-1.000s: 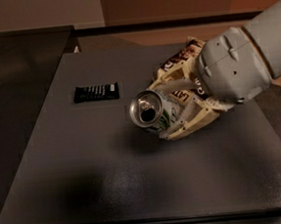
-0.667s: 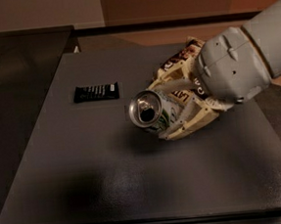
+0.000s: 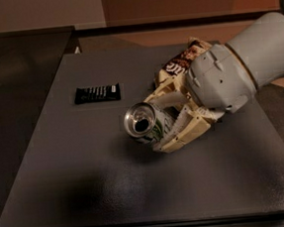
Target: Place 7up can upright
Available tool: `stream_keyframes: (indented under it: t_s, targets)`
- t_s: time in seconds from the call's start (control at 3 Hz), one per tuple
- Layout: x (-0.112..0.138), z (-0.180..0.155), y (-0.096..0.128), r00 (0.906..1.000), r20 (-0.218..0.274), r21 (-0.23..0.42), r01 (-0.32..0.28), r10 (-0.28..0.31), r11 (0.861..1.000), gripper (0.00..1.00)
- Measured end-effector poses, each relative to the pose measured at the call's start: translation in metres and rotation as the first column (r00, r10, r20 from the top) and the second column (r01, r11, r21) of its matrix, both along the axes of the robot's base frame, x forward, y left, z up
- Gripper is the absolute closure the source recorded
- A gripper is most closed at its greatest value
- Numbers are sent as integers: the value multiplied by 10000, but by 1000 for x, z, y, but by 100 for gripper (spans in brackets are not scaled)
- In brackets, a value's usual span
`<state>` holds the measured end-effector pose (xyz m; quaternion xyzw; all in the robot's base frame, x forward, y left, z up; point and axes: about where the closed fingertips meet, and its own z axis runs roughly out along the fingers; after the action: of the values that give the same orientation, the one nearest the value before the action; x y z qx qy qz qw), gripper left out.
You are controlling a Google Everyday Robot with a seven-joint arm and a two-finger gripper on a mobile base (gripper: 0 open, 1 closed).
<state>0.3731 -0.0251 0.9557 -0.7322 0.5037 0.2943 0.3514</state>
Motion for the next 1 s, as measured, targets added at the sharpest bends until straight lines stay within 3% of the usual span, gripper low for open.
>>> stream_keyframes:
  t_s: [0.33, 0.67, 1.0]
  targets:
    - [-4, -12, 5, 9975, -707, 454, 10, 22, 9990, 100]
    - [-6, -20, 7, 9917, -1222, 1069, 523, -391, 9929, 100]
    - [-8, -28, 8, 9808, -1796, 2037, 1132, -766, 9725, 100]
